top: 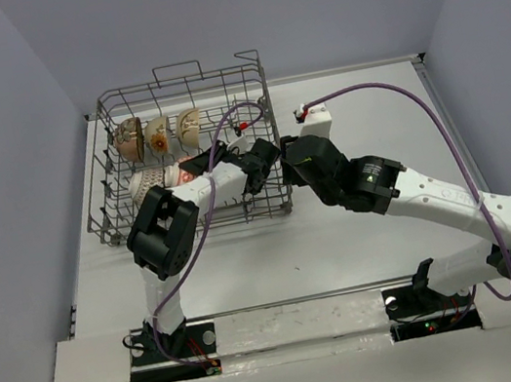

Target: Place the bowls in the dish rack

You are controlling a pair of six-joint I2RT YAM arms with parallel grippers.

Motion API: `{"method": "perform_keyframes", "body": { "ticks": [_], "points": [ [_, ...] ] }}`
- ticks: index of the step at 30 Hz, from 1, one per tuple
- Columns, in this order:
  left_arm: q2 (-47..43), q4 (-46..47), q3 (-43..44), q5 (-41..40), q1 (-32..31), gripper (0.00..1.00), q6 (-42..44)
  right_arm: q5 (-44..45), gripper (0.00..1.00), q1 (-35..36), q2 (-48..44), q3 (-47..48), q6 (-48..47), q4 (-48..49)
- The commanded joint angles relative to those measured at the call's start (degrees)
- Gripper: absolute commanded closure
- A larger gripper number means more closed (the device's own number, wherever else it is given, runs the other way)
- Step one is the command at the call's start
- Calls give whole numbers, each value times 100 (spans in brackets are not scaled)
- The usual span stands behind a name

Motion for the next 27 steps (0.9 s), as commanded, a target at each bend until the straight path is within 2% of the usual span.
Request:
{"method": "perform_keyframes", "body": {
  "ticks": [1,14,23,27],
  "points": [
    [135,-387,212,300,-298,68,-540,195,45,62,-60,-38,0,187],
    [-14,-783,510,1248,-210,64,-963,168,46,62,-43,-21,0,196],
    [-225,-941,660,2101,-70,54,-1314,124,45,62,54,50,-18,187],
    [-339,-985,686,2365,27,52,-1402,107,45,62,98,76,-18,187]
  ]
}}
